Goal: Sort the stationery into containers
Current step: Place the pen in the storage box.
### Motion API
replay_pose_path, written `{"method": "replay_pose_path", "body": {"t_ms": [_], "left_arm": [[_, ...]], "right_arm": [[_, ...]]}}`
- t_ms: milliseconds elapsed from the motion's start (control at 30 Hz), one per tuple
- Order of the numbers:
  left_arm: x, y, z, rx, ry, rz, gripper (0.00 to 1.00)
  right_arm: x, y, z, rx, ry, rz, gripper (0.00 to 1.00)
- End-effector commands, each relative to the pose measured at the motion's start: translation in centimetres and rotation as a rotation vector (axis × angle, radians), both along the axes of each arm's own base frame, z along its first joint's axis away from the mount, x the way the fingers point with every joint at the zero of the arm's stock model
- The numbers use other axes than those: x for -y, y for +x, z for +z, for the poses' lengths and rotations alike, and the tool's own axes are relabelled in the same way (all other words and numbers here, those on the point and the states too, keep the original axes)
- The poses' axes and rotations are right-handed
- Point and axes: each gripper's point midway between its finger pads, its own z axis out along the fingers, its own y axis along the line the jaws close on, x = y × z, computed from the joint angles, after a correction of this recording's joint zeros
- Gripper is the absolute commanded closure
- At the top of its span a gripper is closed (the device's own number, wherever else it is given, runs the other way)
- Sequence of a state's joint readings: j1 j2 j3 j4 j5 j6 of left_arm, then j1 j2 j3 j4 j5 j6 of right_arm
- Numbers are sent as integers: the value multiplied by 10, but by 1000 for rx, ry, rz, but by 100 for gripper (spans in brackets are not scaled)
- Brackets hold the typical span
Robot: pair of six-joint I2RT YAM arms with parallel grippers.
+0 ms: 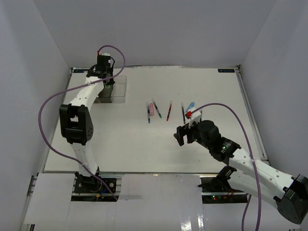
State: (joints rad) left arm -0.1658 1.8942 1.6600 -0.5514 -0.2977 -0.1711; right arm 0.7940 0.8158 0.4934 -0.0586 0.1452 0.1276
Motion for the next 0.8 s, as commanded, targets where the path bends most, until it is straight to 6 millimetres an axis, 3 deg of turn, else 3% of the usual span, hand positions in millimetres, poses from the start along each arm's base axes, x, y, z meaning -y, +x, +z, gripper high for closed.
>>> {"method": "replay_pose_path", "body": {"t_ms": [0,33,67,167,300,500,567,600,633,667,700,733,767], "left_arm": [[-16,25,-12,-34,76,-86,66],[-18,34,-6,-14,71,-87,65],[-27,39,-18,-36,78,-82,61],[-34,52,-21,-36,68,-84,56],[-37,59,-32,-53,72,-113,39],[-26,55,-12,-9,-20,-108,16],[-15,47,12,37,-88,-84,15],[-8,38,8,24,-119,-81,15],[10,29,27,59,-167,-78,16],[21,22,31,63,-188,-82,17],[32,9,20,33,-203,-83,18],[61,-4,33,52,-242,-104,19],[75,-13,31,46,-253,-108,19]], "right_arm": [[-4,1,4,14,17,9,10],[-4,1,5,13,18,9,10],[-3,2,3,13,16,6,10],[-3,2,1,9,9,3,10],[-3,2,0,3,2,0,10],[-1,3,4,12,4,-11,10],[-1,4,4,9,3,-12,10],[-1,3,5,10,4,-10,10],[-1,3,5,10,4,-10,10],[-1,3,7,12,9,-11,10],[-1,3,7,10,10,-10,10],[-1,3,7,9,11,-9,10],[-1,3,7,10,14,-11,10]]}}
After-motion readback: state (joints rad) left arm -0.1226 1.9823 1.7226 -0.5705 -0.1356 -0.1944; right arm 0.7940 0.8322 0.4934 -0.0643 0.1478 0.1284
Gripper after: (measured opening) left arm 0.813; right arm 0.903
